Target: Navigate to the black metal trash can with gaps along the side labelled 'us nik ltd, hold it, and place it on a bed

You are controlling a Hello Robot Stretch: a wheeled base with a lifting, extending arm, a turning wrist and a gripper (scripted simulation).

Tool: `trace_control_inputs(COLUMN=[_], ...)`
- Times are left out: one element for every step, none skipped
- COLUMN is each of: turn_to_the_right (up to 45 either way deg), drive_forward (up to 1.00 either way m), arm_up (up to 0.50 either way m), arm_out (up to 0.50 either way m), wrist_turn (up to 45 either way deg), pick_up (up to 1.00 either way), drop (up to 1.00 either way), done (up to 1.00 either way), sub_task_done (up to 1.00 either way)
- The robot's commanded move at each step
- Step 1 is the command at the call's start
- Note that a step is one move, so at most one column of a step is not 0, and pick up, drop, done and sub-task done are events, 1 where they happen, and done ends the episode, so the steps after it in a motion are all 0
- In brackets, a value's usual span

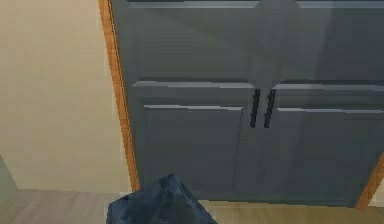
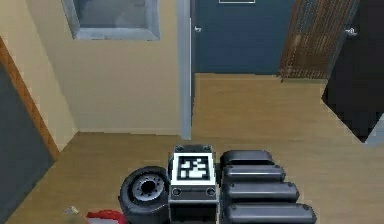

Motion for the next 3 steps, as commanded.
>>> trace_control_inputs(turn_to_the_right=[0.0, -45.0, -45.0], drive_forward=[0.25, 0.0, 0.0], arm_up=[0.0, 0.0, 0.0], arm_out=[0.0, 0.0, 0.0], wrist_turn=[0.0, 0.0, 0.0], pick_up=[0.0, 0.0, 0.0], drop=[0.0, 0.0, 0.0], done=[0.0, 0.0, 0.0], sub_task_done=[0.0, 0.0, 0.0])
